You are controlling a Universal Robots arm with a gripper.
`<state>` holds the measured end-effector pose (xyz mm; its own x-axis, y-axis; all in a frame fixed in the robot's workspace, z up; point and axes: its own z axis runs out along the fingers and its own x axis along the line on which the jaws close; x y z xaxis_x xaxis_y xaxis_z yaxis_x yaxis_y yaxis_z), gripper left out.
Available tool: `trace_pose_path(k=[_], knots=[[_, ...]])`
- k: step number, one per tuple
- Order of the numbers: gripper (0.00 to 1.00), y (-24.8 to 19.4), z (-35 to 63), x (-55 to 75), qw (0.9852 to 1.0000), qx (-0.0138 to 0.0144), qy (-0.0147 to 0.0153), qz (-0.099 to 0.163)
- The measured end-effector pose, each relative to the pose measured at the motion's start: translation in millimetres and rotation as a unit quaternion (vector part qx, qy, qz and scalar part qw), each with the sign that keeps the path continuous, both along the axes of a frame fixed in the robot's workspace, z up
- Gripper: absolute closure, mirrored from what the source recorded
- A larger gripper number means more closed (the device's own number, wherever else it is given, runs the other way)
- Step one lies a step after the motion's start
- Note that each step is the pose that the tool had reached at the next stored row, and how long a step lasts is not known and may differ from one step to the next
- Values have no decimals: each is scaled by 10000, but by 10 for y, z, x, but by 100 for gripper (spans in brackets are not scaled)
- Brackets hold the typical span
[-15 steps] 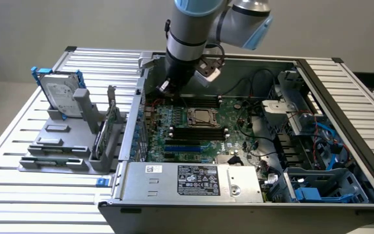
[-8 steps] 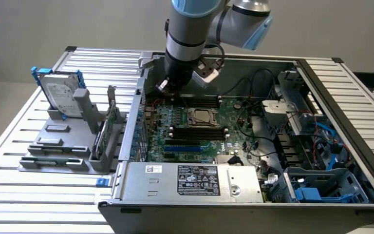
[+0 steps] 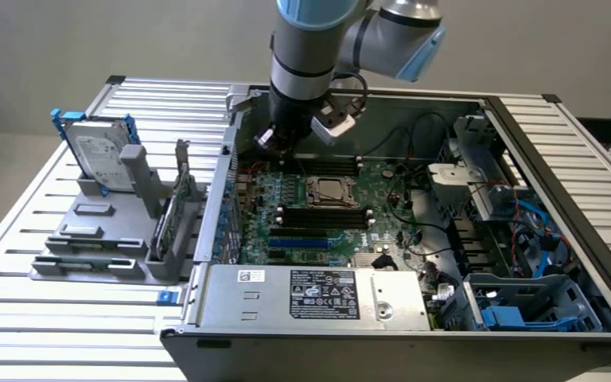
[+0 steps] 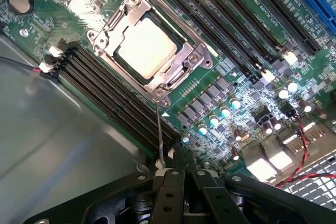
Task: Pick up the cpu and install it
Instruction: 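Install the first cpu locking lever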
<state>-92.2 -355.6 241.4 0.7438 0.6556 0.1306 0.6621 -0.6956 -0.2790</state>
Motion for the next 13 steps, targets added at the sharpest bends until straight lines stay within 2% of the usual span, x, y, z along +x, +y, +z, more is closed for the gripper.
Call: trace_pose_path(k=[4, 7, 11, 13], knots=[[89, 0, 0, -3, 9999, 26, -16, -154], [89, 1, 0, -5, 9997, 49, -41, -251], [89, 4, 2, -9, 9993, 78, -93, -358], [89, 7, 4, -10, 9990, 88, -134, -406]])
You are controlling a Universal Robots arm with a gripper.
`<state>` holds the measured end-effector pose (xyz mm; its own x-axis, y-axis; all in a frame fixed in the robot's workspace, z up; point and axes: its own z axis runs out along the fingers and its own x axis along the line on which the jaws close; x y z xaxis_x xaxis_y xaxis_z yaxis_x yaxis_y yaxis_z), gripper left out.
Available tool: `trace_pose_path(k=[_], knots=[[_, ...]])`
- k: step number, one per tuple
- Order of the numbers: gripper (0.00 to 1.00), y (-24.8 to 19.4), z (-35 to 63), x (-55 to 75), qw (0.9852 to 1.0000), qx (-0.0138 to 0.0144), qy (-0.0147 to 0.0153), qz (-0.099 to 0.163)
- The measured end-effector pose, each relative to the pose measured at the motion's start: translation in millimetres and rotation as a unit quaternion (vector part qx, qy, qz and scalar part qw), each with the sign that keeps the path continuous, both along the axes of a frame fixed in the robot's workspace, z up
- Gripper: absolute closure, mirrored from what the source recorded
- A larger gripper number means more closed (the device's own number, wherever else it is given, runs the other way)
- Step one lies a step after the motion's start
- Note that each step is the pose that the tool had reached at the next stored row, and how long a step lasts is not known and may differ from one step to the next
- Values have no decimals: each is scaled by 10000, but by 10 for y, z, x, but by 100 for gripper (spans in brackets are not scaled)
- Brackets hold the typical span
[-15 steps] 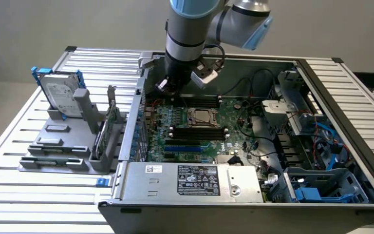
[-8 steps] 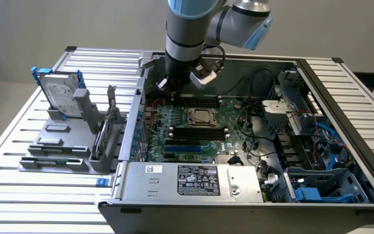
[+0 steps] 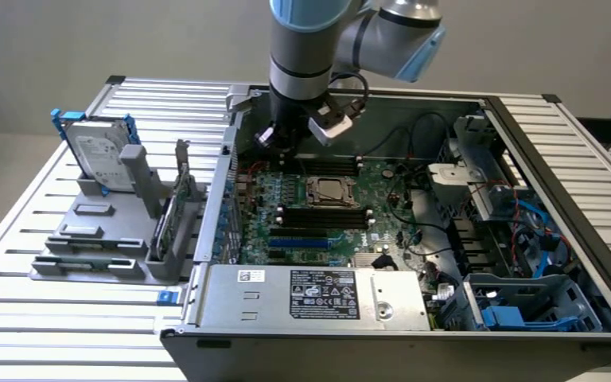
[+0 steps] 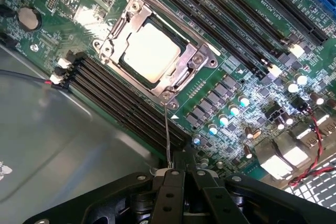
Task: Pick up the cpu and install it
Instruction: 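Install the first cpu locking lever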
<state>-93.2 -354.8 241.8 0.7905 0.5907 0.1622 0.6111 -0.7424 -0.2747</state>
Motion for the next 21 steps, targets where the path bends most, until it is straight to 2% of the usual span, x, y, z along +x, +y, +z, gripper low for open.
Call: trace_pose_path(k=[2, 5, 12, 13, 14, 17, 21], knots=[[89, 6, 3, 0, 10000, 4, -56, -44], [89, 18, 9, -1, 9998, 4, -167, -107], [89, 48, 10, -1, 9984, 5, -501, -272], [89, 49, 10, -1, 9981, 5, -538, -300], [89, 49, 7, 0, 9979, 4, -561, -327], [89, 52, -13, 1, 9973, -15, -595, -419], [89, 70, -51, 19, 9970, -38, -604, -492]])
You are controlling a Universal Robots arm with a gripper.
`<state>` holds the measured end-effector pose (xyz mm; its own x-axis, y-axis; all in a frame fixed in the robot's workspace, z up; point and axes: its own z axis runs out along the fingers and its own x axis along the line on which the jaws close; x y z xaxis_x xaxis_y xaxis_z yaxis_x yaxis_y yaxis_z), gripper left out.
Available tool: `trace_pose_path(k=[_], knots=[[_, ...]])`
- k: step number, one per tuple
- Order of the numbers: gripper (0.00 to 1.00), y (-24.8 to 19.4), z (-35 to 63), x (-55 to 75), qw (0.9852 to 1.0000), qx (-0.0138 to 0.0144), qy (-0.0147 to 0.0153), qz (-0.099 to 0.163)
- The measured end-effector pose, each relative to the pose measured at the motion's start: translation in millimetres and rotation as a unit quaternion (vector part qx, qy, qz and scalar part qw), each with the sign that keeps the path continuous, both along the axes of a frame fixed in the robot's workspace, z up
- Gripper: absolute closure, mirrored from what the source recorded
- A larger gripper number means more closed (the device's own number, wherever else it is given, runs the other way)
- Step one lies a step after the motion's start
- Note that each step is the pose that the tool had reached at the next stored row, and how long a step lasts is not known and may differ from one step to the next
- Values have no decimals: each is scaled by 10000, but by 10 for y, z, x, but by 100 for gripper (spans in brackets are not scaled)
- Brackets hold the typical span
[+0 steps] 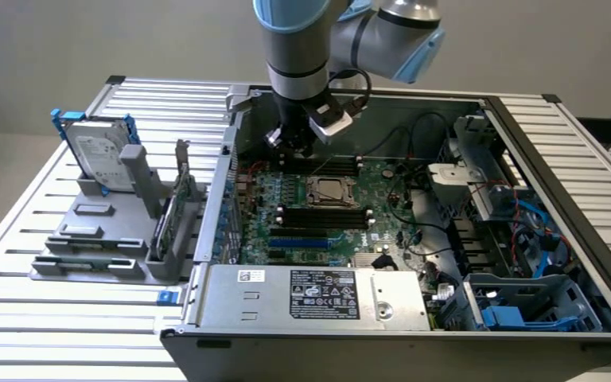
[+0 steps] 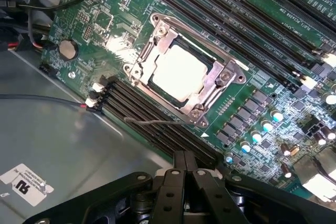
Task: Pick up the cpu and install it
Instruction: 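Install the first cpu locking lever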
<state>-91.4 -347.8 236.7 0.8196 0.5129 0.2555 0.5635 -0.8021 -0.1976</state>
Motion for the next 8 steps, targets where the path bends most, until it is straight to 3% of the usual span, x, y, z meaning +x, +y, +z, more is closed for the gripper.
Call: trace_pose_path(k=[4, 8], knots=[[89, 45, -50, 41, 10000, -31, -1, -14], [89, 53, -112, 51, 10000, -55, -4, -16]])
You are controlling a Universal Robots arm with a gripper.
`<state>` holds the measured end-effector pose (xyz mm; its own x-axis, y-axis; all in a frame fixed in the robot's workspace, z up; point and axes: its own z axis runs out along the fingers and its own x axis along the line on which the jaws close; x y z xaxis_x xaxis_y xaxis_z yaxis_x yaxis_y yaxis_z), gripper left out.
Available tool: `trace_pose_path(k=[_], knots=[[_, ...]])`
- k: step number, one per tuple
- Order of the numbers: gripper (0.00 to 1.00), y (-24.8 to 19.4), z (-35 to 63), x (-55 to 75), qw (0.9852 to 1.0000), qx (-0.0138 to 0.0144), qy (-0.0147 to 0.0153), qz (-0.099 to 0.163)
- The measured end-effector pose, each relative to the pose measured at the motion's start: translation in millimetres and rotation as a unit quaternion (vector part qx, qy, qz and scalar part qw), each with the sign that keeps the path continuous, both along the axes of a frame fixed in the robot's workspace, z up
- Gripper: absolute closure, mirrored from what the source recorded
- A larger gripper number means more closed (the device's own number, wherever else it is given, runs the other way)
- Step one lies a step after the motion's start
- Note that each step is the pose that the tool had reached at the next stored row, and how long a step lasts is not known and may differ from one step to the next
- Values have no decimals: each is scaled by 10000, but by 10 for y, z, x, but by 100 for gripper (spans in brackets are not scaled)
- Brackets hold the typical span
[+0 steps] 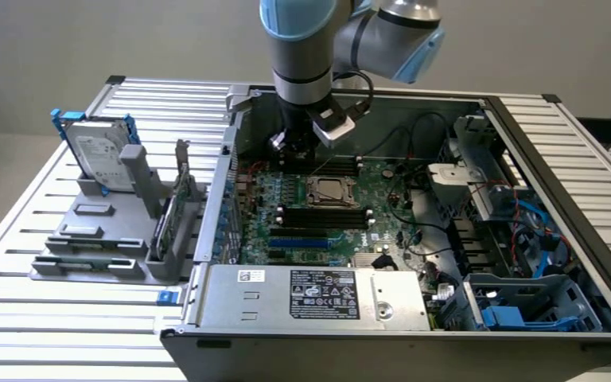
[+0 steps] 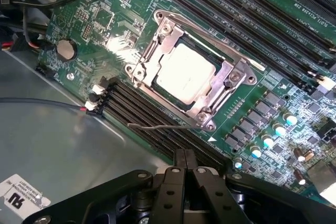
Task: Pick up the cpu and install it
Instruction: 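Install the first cpu locking lever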
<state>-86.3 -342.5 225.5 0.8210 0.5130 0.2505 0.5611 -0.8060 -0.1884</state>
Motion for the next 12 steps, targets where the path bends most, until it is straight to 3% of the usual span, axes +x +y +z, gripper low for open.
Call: trace_pose_path(k=[2, 9, 12], knots=[[89, 0, -18, 1, 10000, -39, -12, 1], [89, 38, -115, 1, 9999, -92, -51, 1], [89, 72, -140, 1, 9998, -154, -89, 3]])
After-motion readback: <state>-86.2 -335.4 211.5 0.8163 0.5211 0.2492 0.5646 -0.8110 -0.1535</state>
